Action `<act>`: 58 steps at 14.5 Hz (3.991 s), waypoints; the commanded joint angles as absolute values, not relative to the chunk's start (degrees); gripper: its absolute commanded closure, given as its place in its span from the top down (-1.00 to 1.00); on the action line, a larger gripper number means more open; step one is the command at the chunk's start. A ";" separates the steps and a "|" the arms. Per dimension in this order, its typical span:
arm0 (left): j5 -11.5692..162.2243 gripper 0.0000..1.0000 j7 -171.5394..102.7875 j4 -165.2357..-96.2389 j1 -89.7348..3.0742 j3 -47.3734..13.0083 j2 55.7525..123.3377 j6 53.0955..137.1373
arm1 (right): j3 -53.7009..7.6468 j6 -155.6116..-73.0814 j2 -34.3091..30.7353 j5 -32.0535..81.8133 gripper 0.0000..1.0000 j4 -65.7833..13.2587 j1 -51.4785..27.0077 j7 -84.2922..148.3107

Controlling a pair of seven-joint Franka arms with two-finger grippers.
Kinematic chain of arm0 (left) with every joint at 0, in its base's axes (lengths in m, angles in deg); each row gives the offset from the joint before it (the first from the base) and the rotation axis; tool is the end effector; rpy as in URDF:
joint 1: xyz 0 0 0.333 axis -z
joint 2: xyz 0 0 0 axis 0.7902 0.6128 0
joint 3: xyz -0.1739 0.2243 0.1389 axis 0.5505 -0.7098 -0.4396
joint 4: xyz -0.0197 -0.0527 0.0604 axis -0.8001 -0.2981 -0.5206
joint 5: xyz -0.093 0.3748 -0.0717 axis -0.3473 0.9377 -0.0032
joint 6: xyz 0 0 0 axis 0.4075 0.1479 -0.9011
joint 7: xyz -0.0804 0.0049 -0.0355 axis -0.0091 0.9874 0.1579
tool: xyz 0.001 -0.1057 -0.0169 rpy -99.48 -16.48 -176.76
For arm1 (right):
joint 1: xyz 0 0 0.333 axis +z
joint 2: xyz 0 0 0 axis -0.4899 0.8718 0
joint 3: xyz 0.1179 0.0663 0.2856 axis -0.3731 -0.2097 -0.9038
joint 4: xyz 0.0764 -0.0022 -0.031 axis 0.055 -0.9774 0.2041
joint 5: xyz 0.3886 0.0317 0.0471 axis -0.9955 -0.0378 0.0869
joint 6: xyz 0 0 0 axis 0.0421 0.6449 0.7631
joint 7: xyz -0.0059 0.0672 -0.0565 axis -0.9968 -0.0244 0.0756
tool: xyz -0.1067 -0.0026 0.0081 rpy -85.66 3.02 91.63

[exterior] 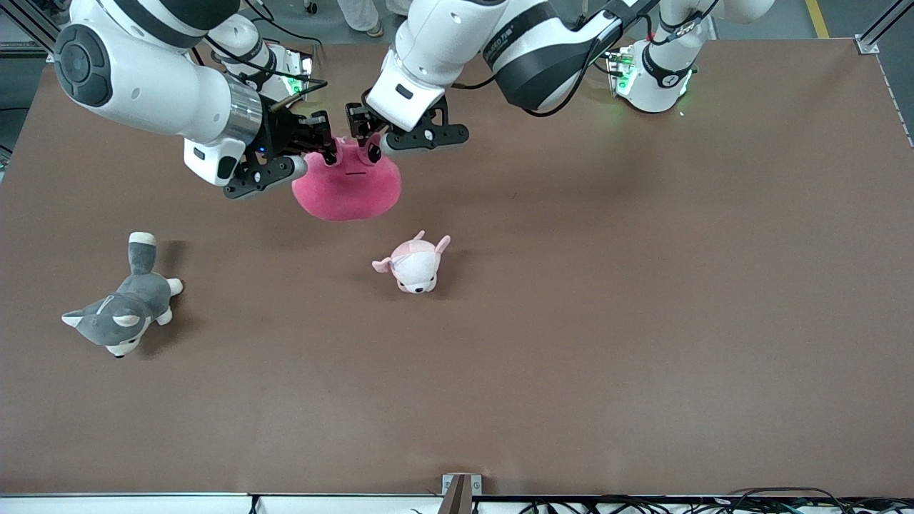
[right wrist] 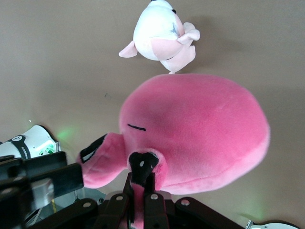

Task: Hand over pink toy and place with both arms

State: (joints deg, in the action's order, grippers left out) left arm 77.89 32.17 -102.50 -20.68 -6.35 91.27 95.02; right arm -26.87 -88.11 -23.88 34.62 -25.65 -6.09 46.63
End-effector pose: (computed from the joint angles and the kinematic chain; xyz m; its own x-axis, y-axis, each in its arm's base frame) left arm 0.4201 -0.5820 0.5593 0.9354 0.2793 -0.2171 0.3477 -0.8383 0.4200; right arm 0.4947 0.2497 0.5547 0.9419 0.2214 -0.2527 0.1017 -0.9048 -0.4136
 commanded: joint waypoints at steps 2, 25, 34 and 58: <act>79.13 1.00 29.51 -103.53 -22.31 -6.85 86.70 88.37 | -26.98 -84.60 -23.93 34.83 -0.96 -23.75 -10.60 44.52; 85.73 1.00 -33.70 -113.47 -71.62 -7.12 67.96 61.00 | -27.07 -89.61 7.97 35.27 -0.95 -9.07 -31.18 24.03; 85.63 1.00 -45.40 -113.29 -80.51 -7.12 68.58 61.62 | -27.07 -89.17 7.88 34.66 1.00 -9.51 -34.51 23.86; 85.02 1.00 -45.40 -118.83 -75.70 -14.47 67.00 68.83 | -26.63 -89.52 -13.99 58.12 1.00 -7.30 -34.07 36.86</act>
State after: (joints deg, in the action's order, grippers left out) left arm 84.74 -45.05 -117.72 -79.88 -10.51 68.28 67.97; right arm -26.27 -89.65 -10.96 57.04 -5.83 -33.27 36.29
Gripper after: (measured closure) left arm 0.000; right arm 0.000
